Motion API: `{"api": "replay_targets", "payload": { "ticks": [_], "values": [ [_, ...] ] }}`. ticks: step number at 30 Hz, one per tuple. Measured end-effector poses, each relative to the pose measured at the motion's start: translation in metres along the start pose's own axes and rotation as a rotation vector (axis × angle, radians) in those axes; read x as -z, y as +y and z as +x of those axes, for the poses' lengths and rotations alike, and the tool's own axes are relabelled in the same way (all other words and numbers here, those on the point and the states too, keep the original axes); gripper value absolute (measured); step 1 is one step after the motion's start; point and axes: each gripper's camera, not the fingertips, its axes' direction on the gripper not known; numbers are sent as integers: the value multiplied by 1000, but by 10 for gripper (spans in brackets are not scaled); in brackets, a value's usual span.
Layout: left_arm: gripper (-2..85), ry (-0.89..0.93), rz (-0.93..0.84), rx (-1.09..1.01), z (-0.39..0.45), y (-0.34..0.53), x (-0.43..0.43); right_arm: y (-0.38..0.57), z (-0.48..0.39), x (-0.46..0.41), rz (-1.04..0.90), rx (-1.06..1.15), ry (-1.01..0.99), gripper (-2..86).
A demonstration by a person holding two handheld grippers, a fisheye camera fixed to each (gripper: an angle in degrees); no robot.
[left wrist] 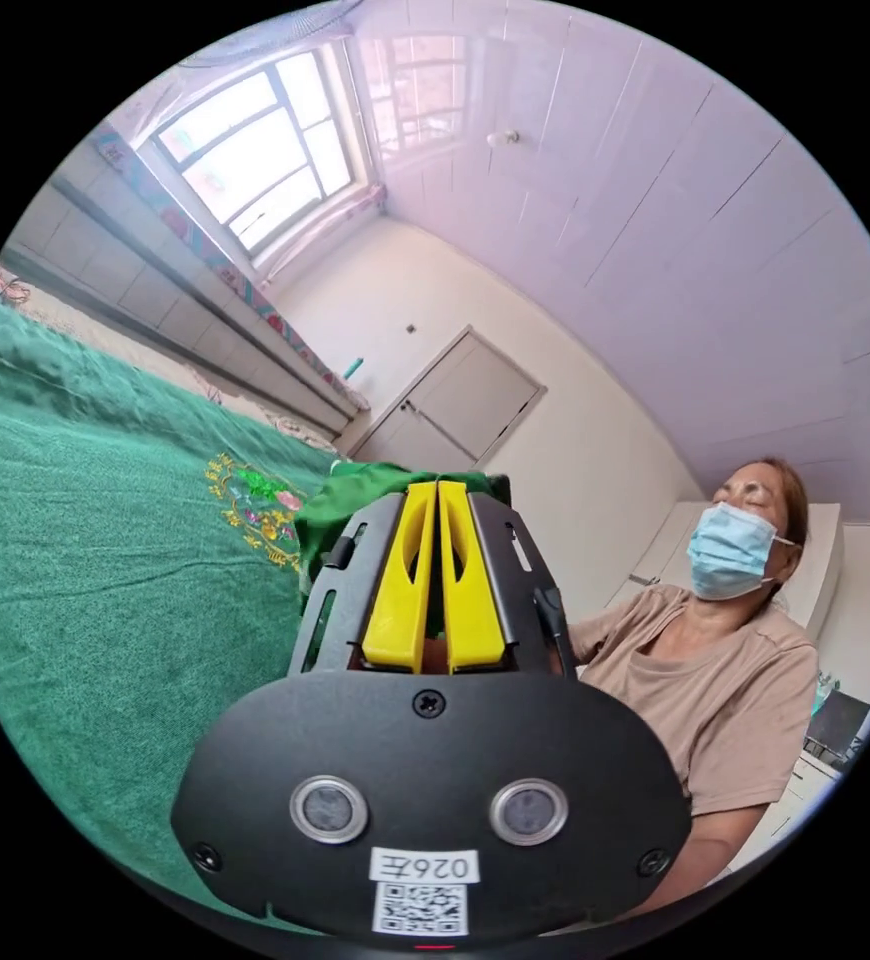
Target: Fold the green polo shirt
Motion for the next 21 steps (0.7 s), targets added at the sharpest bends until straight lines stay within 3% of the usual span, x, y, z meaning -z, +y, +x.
{"api": "replay_targets", "payload": {
  "ticks": [9,17,21],
  "values": [
    [-9,-16,23,-37,38,-39,2,41,17,15,101,53,37,-15],
    [-9,26,-17,-252,113,-83,-15,74,2,54,217,231,13,-16],
    [-8,-20,-70,-354,142,-99,-35,94,-18,67,275,330,149,-16]
  ]
}}
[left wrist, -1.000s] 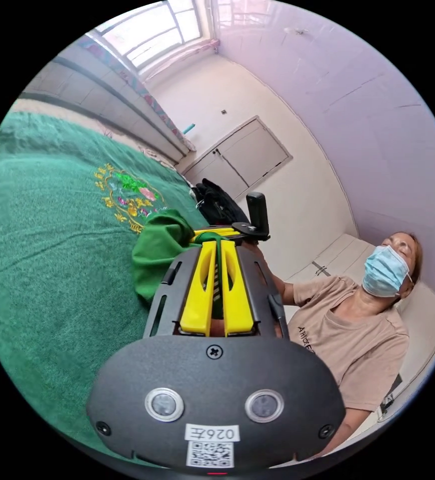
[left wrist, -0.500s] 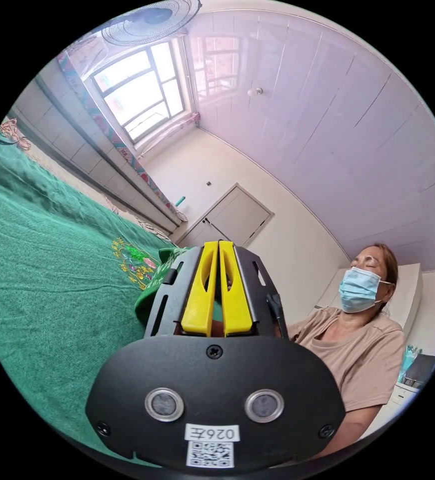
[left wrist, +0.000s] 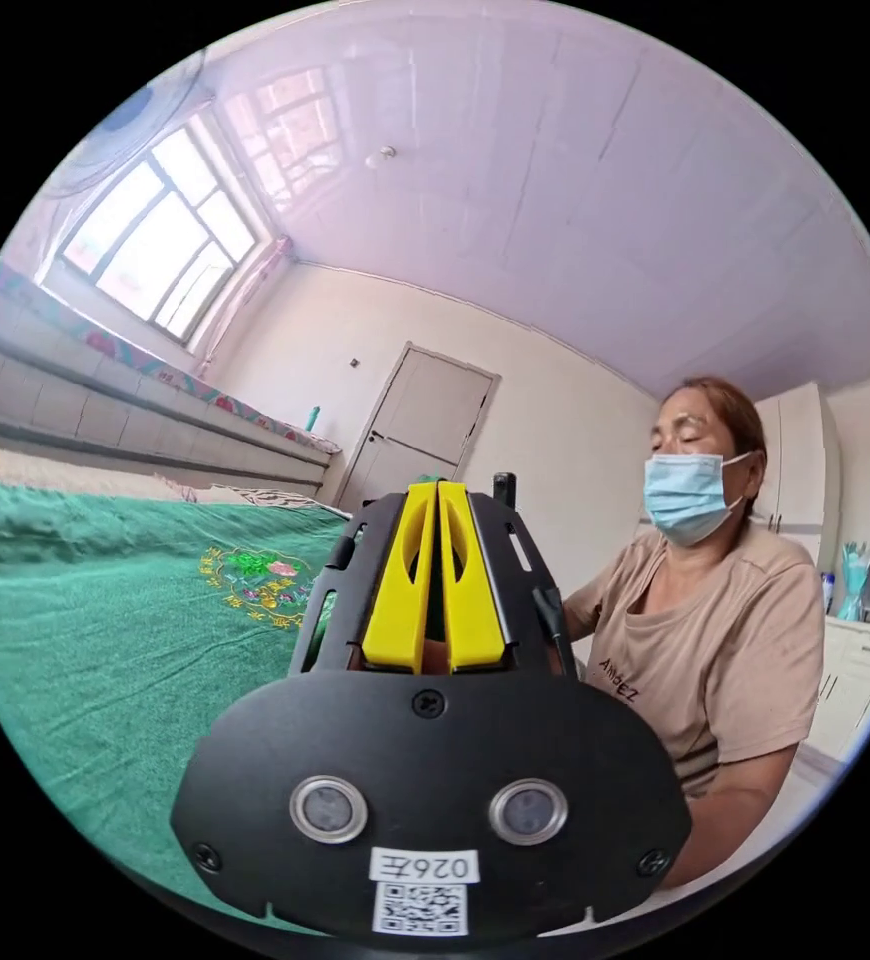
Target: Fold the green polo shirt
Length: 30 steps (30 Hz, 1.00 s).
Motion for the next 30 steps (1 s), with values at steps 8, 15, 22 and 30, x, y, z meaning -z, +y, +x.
{"api": "replay_targets", "payload": {
  "ticks": [8,15,22,30],
  "values": [
    [3,-324,218,322,-65,6,35,23,16,-17,-24,-45,-67,-15],
    [135,-501,-13,-26,-10,-68,-58,32,24,-38,-68,-116,-376,-14],
    [60,-99,-653,-9,-68,-40,-271,16,-51,-82,-260,53,-731,-14],
    [-1,-185,11,430,-208,-41,-46,-30,3,-72,-379,153,-187,59]
  ]
}}
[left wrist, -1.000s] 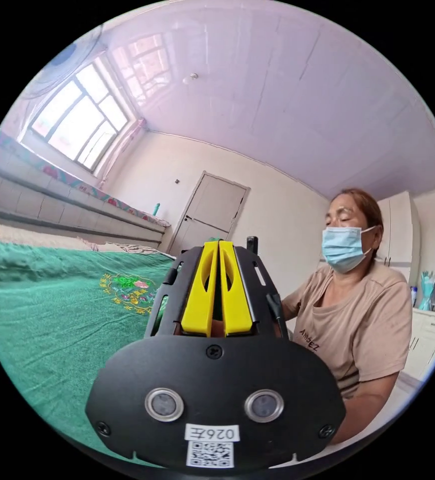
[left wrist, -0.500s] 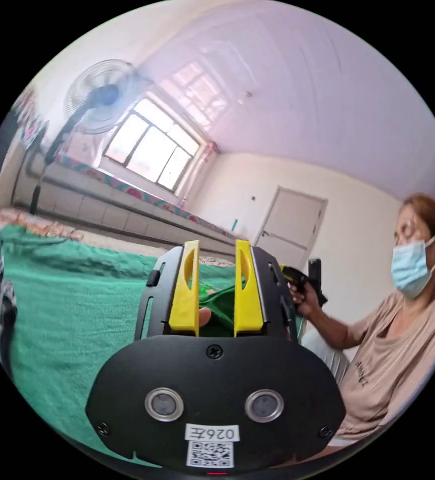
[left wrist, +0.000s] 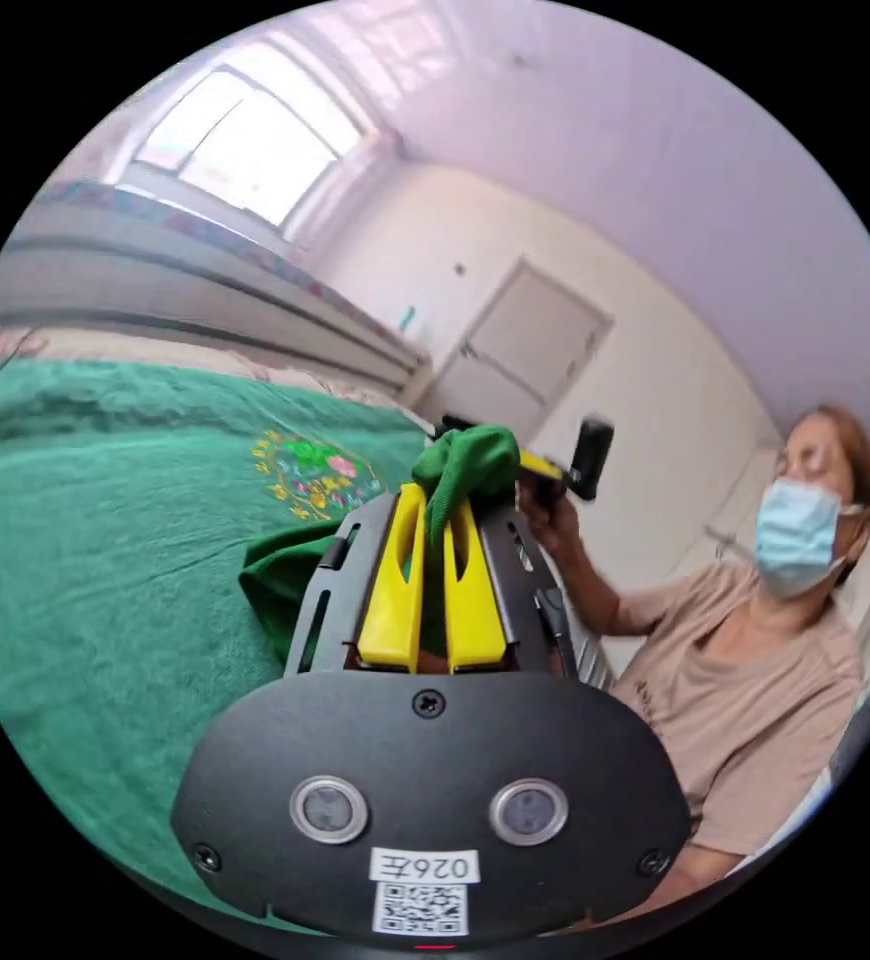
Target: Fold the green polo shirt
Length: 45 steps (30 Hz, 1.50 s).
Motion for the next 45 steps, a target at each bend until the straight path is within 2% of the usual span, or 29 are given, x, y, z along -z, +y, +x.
{"api": "replay_targets", "payload": {
  "ticks": [2,4,5,7,10,12,16,19,21,23,26,28,31,36,39,42,44,45],
  "values": [
    [-3,113,346,299,-88,36,91,-14,11,-8,-102,19,-51,90],
    [-4,116,552,503,-135,80,137,-25,18,-24,-203,30,-117,112],
    [-4,51,620,588,-148,99,158,-30,21,-38,-261,33,-169,120],
    [-2,-49,627,615,-150,100,175,-39,25,-63,-357,23,-238,123],
    [0,13,554,524,-153,71,168,-50,25,-112,-553,13,-256,109],
    [1,85,485,486,-159,57,153,-51,14,-150,-725,70,-198,24],
    [0,190,356,425,-167,39,131,-79,6,-156,-752,116,-123,-10],
    [0,246,278,338,-158,23,126,-115,39,-107,-577,-18,-1,-13],
    [0,269,257,263,-148,12,131,-124,103,-26,-239,-319,3,-13],
    [0,207,308,208,-138,11,156,-100,159,30,-25,-558,-74,-11],
    [0,89,413,319,-155,41,186,-34,212,99,241,-842,-36,-9],
    [1,92,488,433,-178,69,190,-15,214,125,326,-904,36,-9],
    [1,115,548,548,-203,103,180,-39,191,126,316,-813,71,-8],
    [16,65,501,503,-196,104,166,-123,107,33,8,-412,-110,-1],
    [78,-21,417,351,-164,81,164,-146,51,-34,-247,-225,-260,27],
    [204,-260,304,120,-95,49,154,-147,6,-76,-394,-101,-378,49],
    [220,-441,163,-72,-42,41,115,-144,-17,-96,-477,-49,-375,58],
    [218,-457,131,-104,-34,42,104,-140,-31,-110,-537,-17,-344,62]
  ]
}}
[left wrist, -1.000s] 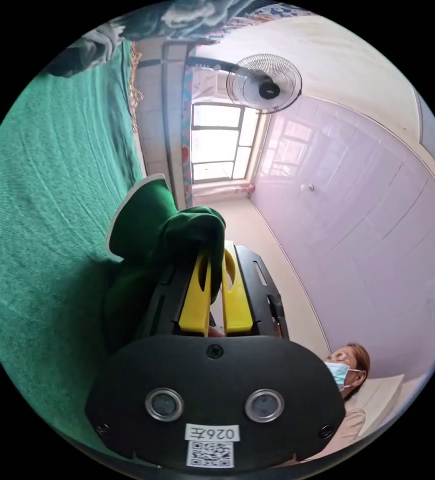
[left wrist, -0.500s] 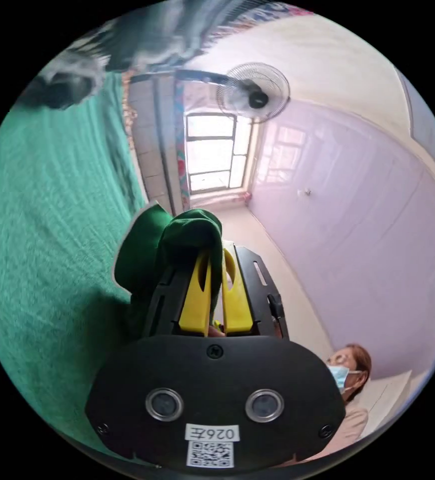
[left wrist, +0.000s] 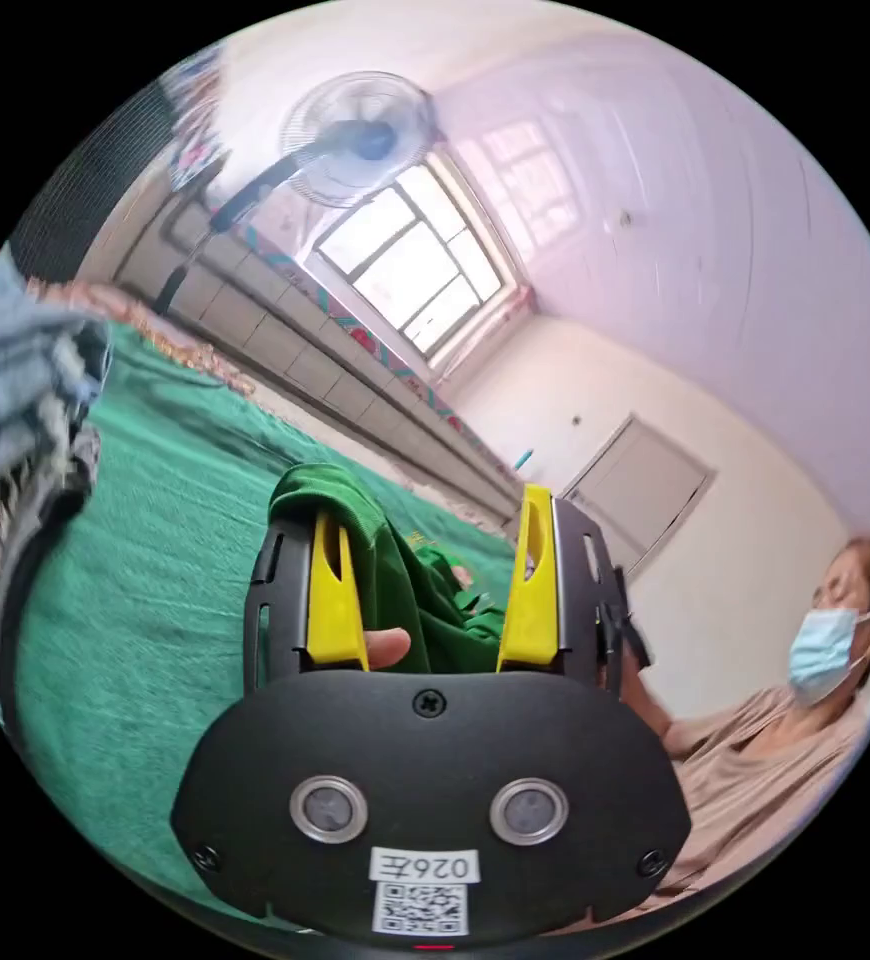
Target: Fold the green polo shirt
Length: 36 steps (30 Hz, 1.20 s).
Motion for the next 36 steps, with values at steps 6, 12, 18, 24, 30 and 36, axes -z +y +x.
{"api": "replay_targets", "payload": {
  "ticks": [6,12,18,24,30,36],
  "values": [
    [258,-99,-9,31,10,30,-24,-13,-41,-101,-317,54,270,4],
    [239,-184,-46,94,1,59,-28,-2,-83,-56,-98,48,534,-15],
    [243,-23,-2,79,-3,87,-45,99,-52,88,446,-312,545,-15],
    [93,232,48,151,-28,127,-58,194,-32,128,718,-553,494,-15],
    [42,97,91,89,-3,157,-75,183,-49,107,708,-533,524,-15],
    [232,19,-321,-173,90,189,-259,196,-64,104,763,-528,538,-15]
  ]
}}
